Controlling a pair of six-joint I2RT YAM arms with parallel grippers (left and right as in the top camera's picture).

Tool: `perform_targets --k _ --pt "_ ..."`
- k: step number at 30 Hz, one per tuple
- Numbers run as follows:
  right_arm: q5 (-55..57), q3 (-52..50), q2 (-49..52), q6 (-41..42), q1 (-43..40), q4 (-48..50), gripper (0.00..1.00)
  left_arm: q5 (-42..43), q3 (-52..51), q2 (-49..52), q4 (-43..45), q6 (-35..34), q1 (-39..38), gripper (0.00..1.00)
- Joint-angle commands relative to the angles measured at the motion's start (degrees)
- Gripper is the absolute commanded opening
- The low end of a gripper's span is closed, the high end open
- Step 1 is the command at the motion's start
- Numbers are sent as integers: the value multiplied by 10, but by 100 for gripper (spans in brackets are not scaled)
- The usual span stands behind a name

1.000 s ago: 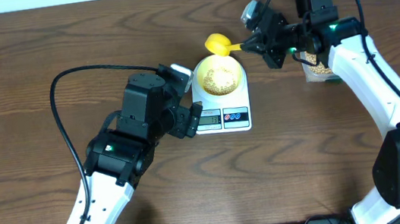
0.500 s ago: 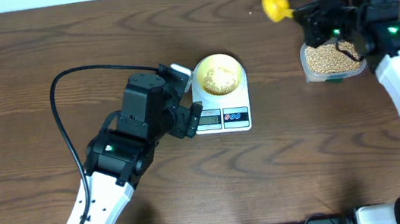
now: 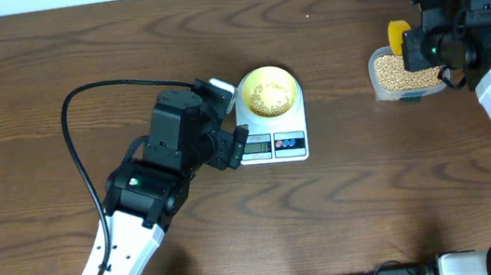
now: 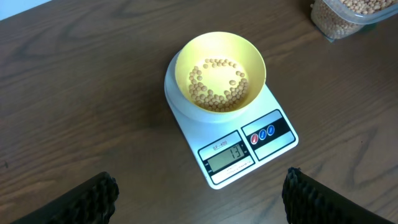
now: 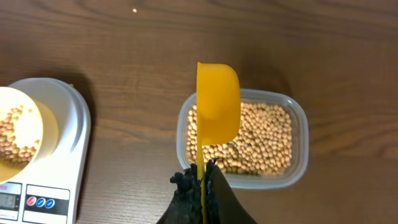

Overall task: Scoop item into bowl and weigh 50g on scale
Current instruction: 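Move the empty scoop with the right gripper back to the soybean tub, then dip the scoop into the soybean tub again and lift beans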

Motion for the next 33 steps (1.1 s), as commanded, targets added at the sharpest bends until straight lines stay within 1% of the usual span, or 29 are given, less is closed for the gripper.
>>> perform_targets --k 1,6,11,15,20,25,30,33 --pt "27 10 -8 13 -2 -31 1 5 -1 2 1 2 1 86" --pt "52 10 -8 -7 -2 -62 1 5 -1 2 1 2 1 87" --pt "117 10 -8 -6 -2 -92 1 5 -1 2 1 2 1 86" --pt "161 10 -7 -6 -2 -95 1 5 -1 2 1 2 1 87" --pt "160 9 5 -4 -2 -79 1 5 -1 2 1 2 1 86" --pt "160 9 39 -4 -2 -66 1 5 -1 2 1 2 1 86" --pt "160 9 95 -4 -2 -33 1 5 -1 2 1 2 1 87" --pt "160 9 120 -5 -2 -30 1 5 -1 2 1 2 1 87"
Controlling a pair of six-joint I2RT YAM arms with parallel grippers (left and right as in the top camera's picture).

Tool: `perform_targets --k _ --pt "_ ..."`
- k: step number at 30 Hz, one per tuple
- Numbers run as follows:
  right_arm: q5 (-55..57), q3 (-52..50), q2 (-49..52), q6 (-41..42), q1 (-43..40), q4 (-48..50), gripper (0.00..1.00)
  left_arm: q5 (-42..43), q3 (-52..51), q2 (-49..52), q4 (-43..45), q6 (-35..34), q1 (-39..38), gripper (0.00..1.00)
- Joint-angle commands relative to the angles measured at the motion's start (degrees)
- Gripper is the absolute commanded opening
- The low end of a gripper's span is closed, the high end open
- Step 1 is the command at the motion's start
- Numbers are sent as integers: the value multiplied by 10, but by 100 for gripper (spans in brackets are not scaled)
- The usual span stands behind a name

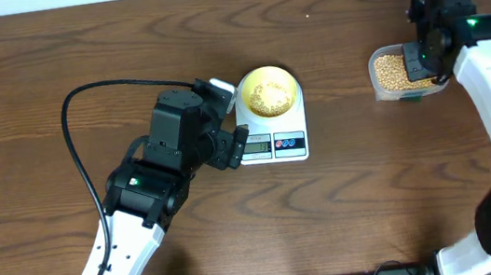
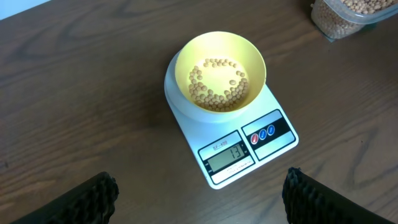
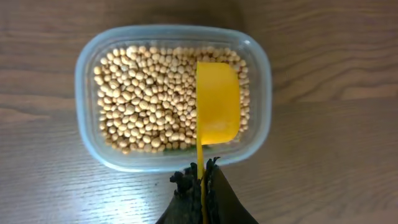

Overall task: Scoop item into bowl and weigh 50g on scale
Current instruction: 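Dip the scoop into the soybean tub again and lift beans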

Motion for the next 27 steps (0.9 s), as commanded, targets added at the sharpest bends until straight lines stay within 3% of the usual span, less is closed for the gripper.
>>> perform_targets --k 1,17,27 --pt "10 8 34 -3 -2 0 1 5 -1 2 1 2 1 87" --pt "-71 8 45 -10 -6 -4 1 5 -1 2 0 2 1 86" --pt "-236 8 45 -33 -68 -4 1 5 -1 2 1 2 1 87"
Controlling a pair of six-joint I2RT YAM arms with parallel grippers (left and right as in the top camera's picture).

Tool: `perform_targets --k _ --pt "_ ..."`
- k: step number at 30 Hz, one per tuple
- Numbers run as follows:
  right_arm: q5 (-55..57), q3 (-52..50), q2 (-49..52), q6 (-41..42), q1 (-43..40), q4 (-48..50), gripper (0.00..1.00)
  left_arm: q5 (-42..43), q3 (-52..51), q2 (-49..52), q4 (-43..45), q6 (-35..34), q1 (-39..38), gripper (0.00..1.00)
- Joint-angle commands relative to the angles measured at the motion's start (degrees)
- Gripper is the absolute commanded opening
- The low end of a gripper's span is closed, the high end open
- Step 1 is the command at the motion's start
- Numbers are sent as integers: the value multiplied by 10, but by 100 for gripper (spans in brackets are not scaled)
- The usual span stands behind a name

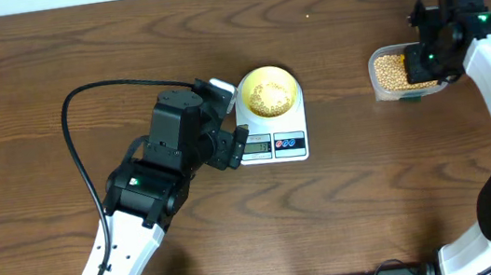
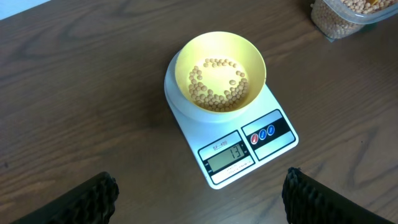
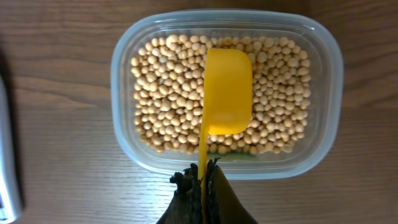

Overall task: Scoop item into bowl and weigh 50g on scale
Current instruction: 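Dip the scoop into the soybean tub again and lift beans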

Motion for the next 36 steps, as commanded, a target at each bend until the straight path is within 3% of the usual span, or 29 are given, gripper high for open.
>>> perform_targets --k 1,25,36 --pt "-94 8 6 -18 -23 -2 1 5 -1 2 0 2 1 86" --pt "-231 8 37 -30 -100 -21 1 5 -1 2 1 2 1 86" --pt "-379 8 37 -30 -185 -32 1 5 -1 2 0 2 1 87"
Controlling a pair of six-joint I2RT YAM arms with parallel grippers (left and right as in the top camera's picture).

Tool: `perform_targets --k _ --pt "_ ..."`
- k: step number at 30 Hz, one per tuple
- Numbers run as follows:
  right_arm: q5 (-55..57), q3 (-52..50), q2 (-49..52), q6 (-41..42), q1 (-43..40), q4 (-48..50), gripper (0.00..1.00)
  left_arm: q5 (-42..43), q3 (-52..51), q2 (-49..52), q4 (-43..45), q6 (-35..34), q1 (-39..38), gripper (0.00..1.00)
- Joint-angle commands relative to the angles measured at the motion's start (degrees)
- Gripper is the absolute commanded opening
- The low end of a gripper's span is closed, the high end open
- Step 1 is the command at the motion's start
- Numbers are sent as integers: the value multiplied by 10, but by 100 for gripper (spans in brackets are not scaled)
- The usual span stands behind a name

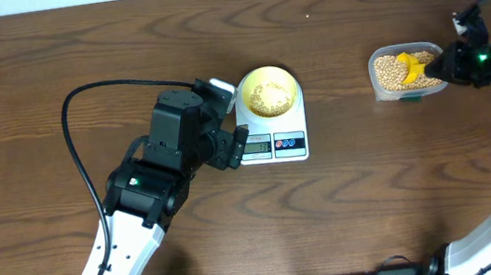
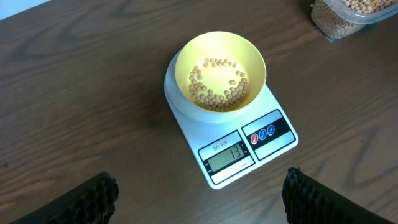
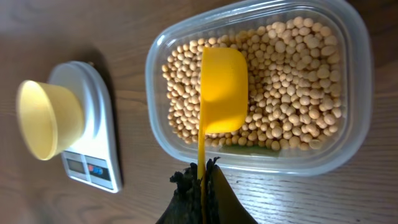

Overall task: Scoop item into bowl and weigh 50g on scale
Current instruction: 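Dip the scoop into the soybean tub again and lift beans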

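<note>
A yellow bowl (image 2: pixel 220 70) with a thin ring of soybeans sits on the white scale (image 2: pixel 231 134), whose display reads 13. A clear tub of soybeans (image 3: pixel 267 93) stands at the table's right, also seen from overhead as the tub (image 1: pixel 397 72). My right gripper (image 3: pixel 202 177) is shut on the handle of a yellow scoop (image 3: pixel 222 90), whose cup lies among the beans in the tub, back side up. My left gripper (image 2: pixel 199 199) hovers open in front of the scale, holding nothing.
The brown wooden table (image 1: pixel 375 197) carries only the scale and the tub. A black cable (image 1: pixel 81 97) loops from the left arm over the table's left part.
The right arm has swung out to the right and tilted, so the scoop now enters the tub from its right side. The left arm, bowl and reading of 13 are unchanged.
First my right gripper held the scoop above the tub's left edge. Then the scoop was over the beans, then lower among them. Now the wrist is tilted with the cup in the beans. The scale showed 13 throughout and the left gripper stayed open.
</note>
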Motion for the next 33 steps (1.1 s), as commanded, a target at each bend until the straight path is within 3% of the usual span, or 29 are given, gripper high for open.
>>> perform_targets --k 1,11,24,33 --pt "-98 8 4 -9 -31 -13 1 5 -1 2 0 2 1 86" --pt "-182 8 4 -9 -83 -37 1 5 -1 2 1 2 1 87" --pt "-322 8 4 -52 -82 -35 1 5 -1 2 1 2 1 87" --pt "-356 8 4 -52 -52 -22 1 5 -1 2 1 2 1 87"
